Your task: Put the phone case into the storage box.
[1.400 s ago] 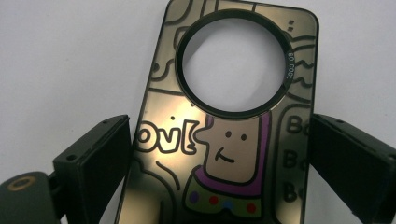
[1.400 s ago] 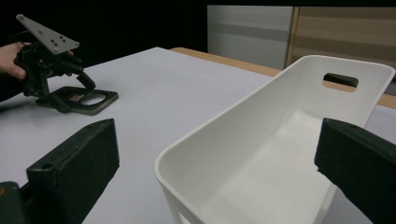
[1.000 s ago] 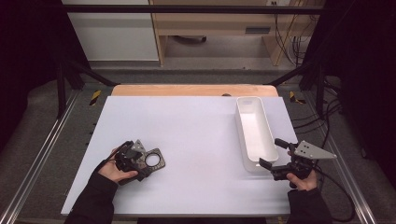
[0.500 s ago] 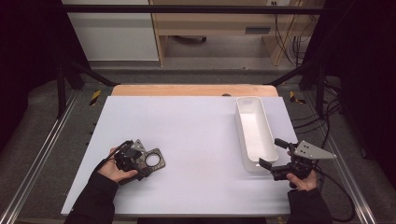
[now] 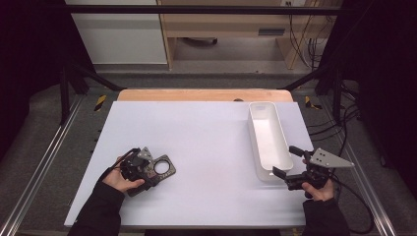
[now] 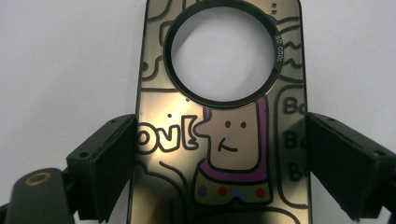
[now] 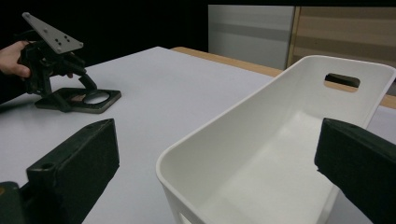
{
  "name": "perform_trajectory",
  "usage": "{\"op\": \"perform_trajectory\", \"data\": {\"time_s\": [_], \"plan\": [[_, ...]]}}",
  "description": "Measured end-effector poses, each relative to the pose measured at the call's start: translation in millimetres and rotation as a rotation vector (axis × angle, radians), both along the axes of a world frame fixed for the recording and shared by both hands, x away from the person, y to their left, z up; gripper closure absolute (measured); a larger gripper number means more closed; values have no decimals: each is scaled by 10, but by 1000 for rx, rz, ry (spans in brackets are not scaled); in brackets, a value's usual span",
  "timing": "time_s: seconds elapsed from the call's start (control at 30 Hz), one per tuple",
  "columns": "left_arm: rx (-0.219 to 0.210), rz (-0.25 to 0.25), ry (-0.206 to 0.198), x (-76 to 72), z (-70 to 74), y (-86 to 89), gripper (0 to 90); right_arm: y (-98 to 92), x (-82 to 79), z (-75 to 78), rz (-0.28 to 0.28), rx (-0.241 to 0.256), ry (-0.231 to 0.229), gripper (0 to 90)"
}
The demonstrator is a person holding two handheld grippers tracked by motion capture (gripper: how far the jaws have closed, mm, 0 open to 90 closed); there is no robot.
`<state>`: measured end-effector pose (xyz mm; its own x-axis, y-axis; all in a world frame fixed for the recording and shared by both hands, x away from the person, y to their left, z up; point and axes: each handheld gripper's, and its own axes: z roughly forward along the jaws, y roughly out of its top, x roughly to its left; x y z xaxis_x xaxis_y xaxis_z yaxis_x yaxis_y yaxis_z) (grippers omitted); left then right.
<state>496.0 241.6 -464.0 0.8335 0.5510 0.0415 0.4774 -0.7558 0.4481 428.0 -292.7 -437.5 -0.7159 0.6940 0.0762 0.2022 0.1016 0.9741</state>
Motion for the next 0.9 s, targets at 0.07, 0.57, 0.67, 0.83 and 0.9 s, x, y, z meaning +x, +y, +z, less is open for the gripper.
{"op": "perform_trajectory", "data": {"time_s": [0.07, 0.57, 0.67, 0.83, 0.9], "plan": [[-1, 5, 0, -2, 0, 0, 114, 1, 2, -1, 0, -1, 0, 4], [-37, 40, -30, -25, 81, 42, 115, -2, 0, 1, 3, 0, -1, 4], [-59, 41, -45, -44, 129, 38, 115, -3, -2, 2, 4, 1, -1, 4], [-95, 44, -57, -76, 196, 37, 115, 0, -4, 7, 9, 1, -4, 4], [-110, 41, -61, -88, 217, 41, 115, 1, -8, 10, 9, 0, -2, 4]]}}
